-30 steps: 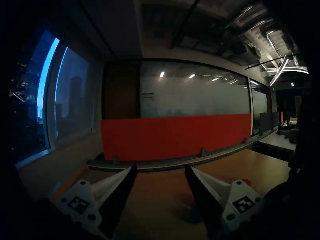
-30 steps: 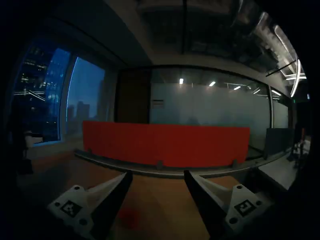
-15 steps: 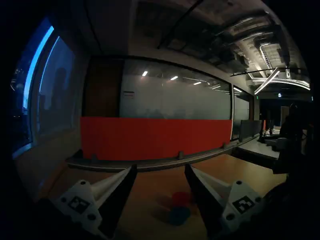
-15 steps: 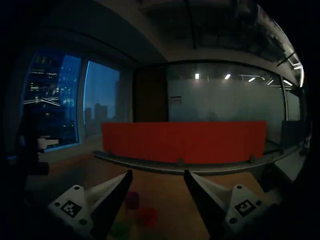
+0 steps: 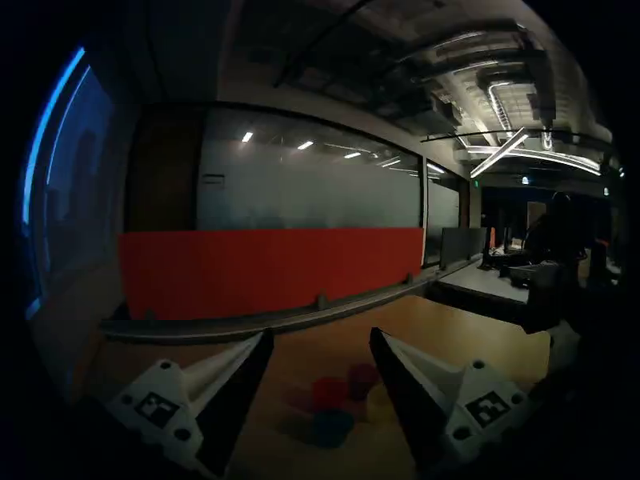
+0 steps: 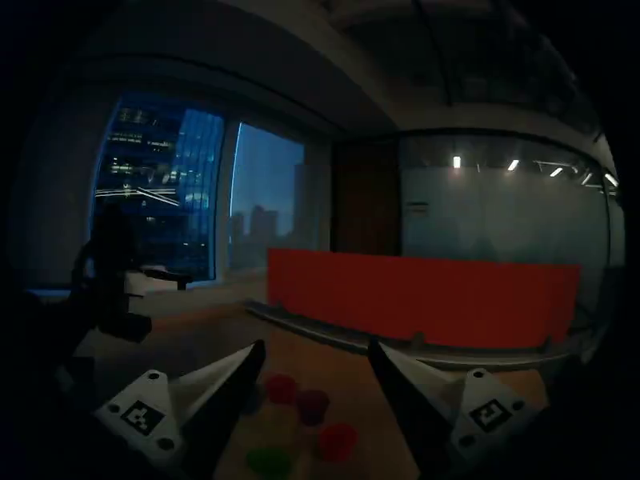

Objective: Pour water

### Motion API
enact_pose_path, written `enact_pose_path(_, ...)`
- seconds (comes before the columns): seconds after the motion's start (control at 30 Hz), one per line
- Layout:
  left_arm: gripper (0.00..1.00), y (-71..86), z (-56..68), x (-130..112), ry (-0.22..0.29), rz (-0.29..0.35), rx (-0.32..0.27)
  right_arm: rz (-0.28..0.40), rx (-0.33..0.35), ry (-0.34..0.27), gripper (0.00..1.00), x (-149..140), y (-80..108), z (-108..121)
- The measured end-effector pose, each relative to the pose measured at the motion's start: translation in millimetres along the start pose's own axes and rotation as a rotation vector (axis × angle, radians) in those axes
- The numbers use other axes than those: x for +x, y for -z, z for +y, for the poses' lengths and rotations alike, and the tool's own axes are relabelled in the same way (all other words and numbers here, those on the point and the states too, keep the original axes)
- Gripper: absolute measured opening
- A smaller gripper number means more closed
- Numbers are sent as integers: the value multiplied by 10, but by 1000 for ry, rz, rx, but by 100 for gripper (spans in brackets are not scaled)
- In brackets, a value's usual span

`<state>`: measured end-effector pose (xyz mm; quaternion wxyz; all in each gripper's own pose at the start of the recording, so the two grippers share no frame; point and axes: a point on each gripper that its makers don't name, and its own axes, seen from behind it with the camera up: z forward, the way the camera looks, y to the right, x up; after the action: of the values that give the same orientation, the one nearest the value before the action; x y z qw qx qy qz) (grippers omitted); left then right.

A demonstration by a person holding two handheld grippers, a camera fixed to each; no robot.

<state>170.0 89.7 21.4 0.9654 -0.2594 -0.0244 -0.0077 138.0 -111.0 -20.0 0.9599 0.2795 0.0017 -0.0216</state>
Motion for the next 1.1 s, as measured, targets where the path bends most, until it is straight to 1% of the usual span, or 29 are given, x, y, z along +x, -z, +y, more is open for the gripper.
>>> enact_pose_path(0.17, 91, -48, 55, -101, -31, -38, -36, -51, 46, 18, 99, -89, -35, -85)
enact_pose_path(0.37, 90, -78, 163, -210, -38, -78, -101, -111, 116, 34, 99, -197, -30, -207)
enact_pose_path(0.53, 91, -111, 234, -341, -54, -113, -142, -159, 159, 45, 99, -325, -7, -263)
enact_pose_path(0.6, 91, -132, 251, -408, -62, -129, -154, -180, 173, 52, 99, -390, 2, -281)
enact_pose_path(0.87, 90, -219, 249, -744, -87, -204, -174, -265, 221, 89, 99, -716, 36, -351)
enact_pose_path(1.1, 91, -253, 311, -1071, -99, -272, -213, -342, 244, 104, 99, -1039, 67, -376)
